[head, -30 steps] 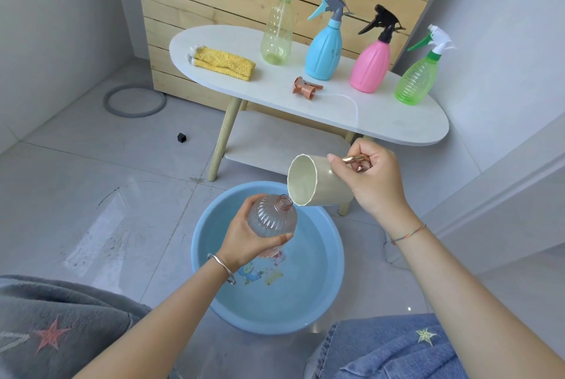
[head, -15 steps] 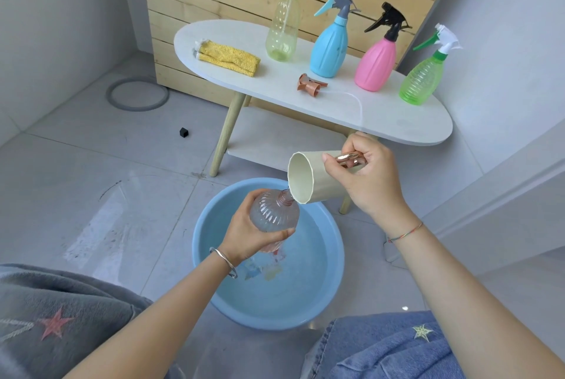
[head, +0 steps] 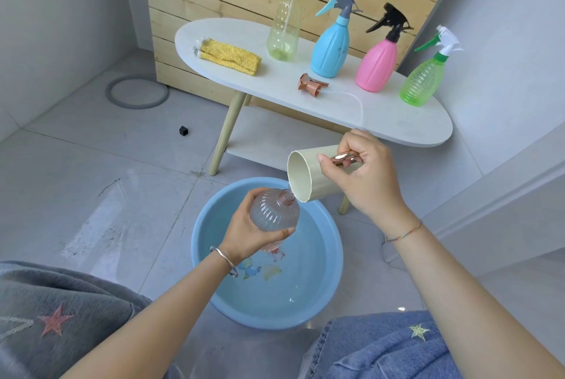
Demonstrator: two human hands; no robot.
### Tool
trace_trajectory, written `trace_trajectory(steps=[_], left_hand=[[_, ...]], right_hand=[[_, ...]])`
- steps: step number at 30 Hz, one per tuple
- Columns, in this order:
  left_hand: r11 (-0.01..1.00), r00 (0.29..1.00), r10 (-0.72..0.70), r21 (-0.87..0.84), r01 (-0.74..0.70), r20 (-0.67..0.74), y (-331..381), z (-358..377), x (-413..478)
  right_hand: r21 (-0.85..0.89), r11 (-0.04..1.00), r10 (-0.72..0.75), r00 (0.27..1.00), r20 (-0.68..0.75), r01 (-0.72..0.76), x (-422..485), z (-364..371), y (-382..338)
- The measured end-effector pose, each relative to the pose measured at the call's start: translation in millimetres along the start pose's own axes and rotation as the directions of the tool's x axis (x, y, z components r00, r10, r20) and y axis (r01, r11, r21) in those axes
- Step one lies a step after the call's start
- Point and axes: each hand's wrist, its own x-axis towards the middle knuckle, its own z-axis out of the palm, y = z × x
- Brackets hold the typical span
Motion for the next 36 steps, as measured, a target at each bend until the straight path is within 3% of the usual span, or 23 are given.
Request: trace_trajectory(steps=[7, 11, 15, 19, 25, 30, 36], left_hand=[[1.000, 1.000, -0.001, -0.005, 0.001, 0.000, -1.5, 0.0, 0.8], [1.000, 1.000, -0.002, -0.011, 0.002, -0.010, -2.5, 0.0, 1.8], [1.000, 1.000, 0.005, -0.028, -0.006, -0.026, -1.1, 0.6, 3.0], [0.998, 0.998, 0.024, -0.055, -0.028, -0.056, 12.3, 0.1, 7.0], [0.989, 0.992, 0.100, -0.099, -0.108, -0.078, 66.4, -3.0, 33.4], [0.977, 0.979, 0.191, -0.079, -0.197, -0.077, 122.4, 4.1, 70.9], [0.972, 0.970, 0.221, -0.060, -0.228, -0.106, 166.6, 20.7, 115.3]], right_hand=[[-0.034, 0.997, -0.065, 0.998, 0.010, 0.066, 0.7, 1.5, -5.8], [0.088, 0.985, 0.152, 0.986, -0.062, -0.147, 0.6, 1.0, -0.3], [0.327, 0.876, 0.415, 0.899, -0.139, -0.354, 1.3, -3.7, 15.1], [0.627, 0.632, 0.662, 0.738, -0.132, -0.455, 1.7, -11.3, 35.1], [0.872, 0.306, 0.802, 0.597, -0.021, -0.381, 12.6, -26.4, 58.0], [0.944, 0.174, 0.854, 0.521, -0.003, -0.280, 34.0, -50.9, 73.4], [0.923, 0.202, 0.914, 0.401, -0.058, -0.327, 63.8, -83.8, 116.0]])
